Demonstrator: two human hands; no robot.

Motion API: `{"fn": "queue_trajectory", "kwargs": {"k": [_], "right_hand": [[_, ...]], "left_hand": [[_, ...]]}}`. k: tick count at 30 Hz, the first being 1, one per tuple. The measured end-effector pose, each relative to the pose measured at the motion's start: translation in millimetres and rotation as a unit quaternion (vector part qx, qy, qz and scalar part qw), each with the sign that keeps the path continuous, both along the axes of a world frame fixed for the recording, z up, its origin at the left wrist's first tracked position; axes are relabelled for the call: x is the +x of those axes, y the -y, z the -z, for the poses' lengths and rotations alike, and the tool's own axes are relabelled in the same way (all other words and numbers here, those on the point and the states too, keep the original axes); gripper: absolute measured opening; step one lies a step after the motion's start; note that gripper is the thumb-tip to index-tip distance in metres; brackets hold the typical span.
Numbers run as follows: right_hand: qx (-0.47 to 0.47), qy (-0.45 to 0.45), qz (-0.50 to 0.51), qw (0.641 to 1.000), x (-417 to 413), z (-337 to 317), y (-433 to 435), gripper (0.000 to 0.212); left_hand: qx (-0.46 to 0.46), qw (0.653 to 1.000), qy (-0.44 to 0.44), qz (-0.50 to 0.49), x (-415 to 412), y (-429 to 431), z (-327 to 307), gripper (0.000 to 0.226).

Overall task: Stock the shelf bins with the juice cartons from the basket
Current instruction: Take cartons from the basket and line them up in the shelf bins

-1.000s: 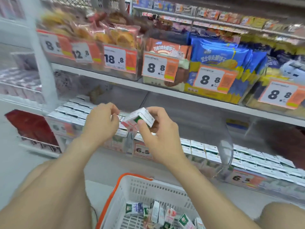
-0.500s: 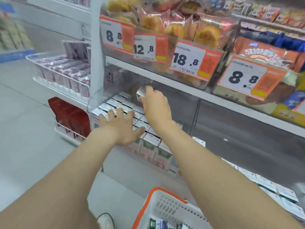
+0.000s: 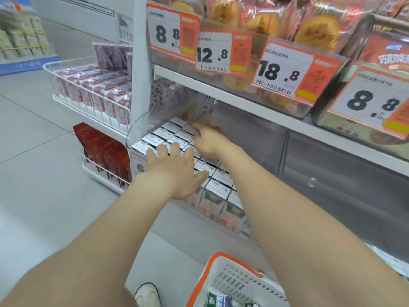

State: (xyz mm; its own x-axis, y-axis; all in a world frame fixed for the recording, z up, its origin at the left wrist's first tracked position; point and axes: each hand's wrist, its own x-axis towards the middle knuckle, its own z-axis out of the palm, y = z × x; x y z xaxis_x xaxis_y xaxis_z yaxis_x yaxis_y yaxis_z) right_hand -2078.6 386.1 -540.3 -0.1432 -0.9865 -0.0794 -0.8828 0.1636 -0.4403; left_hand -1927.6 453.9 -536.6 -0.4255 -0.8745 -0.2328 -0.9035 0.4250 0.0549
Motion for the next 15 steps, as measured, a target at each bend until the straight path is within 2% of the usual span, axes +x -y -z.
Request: {"fn": "queue_trajectory", "kwargs": {"k": [4, 8, 10, 12, 15], "right_hand": [[-0.100, 0.039, 0.038, 0.993, 6, -13, -49, 0.041], [-0.202, 0.044, 0.051, 0.977, 10, -21, -130, 0.035], [-0.255, 0.041, 0.045, 0.965, 12, -20, -178, 0.030], [-0.285, 0.038, 0.047, 0.957, 10, -14, -226, 0.031], [-0.233, 0.025, 0.051, 0.971, 1, 13, -284, 0.032]], "left_hand": [[-0.067, 0.996, -0.066, 0.004, 1, -18, -10, 0.052], [-0.183, 0.971, -0.154, 0.016, 2, -47, -17, 0.026], [-0.154, 0.962, -0.226, 0.028, 4, -68, -17, 0.014], [-0.063, 0.966, -0.244, 0.059, 2, -92, -11, 0.009], [0.043, 0.974, -0.133, 0.177, -11, -127, 10, 0.012]]}}
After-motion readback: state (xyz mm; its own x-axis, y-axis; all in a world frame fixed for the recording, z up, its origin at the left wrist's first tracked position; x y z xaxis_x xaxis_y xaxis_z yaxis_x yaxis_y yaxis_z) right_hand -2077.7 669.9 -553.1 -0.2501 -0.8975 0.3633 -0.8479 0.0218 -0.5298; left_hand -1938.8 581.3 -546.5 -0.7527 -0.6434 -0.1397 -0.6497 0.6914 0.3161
